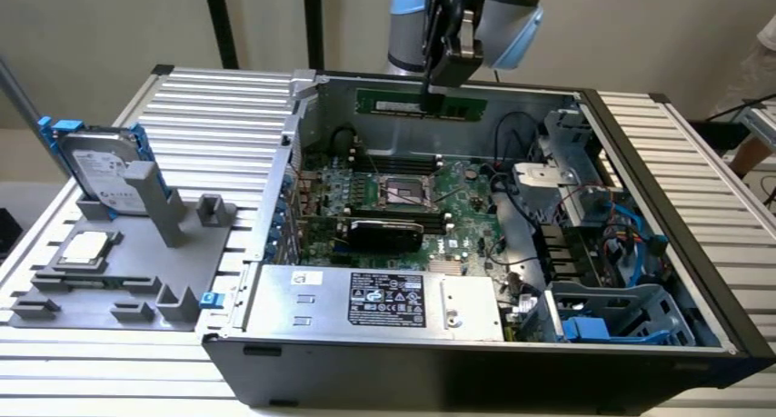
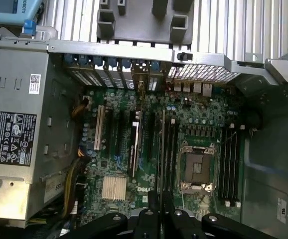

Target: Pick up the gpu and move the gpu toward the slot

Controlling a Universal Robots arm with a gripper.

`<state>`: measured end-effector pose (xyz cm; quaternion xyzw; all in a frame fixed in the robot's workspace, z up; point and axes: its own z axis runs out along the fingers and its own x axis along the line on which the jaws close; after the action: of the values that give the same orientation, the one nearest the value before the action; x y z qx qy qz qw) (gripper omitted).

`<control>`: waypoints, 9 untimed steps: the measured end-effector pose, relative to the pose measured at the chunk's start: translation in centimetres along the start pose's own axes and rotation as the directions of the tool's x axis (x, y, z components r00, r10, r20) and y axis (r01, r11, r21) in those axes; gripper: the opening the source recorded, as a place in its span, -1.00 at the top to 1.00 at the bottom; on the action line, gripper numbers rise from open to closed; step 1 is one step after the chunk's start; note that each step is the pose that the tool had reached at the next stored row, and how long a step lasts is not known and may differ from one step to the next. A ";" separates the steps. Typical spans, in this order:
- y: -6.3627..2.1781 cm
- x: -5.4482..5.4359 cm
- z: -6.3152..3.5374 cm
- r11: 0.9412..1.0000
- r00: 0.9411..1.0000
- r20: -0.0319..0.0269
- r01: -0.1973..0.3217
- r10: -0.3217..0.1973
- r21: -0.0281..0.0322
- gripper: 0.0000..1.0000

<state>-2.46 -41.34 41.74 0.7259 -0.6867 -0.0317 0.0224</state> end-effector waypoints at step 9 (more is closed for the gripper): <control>-0.16 -0.2 1.50 1.000 1.000 0.002 -0.015 0.015 0.002 0.73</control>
<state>-2.43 -41.13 40.23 0.7206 -0.6923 -0.0314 0.0211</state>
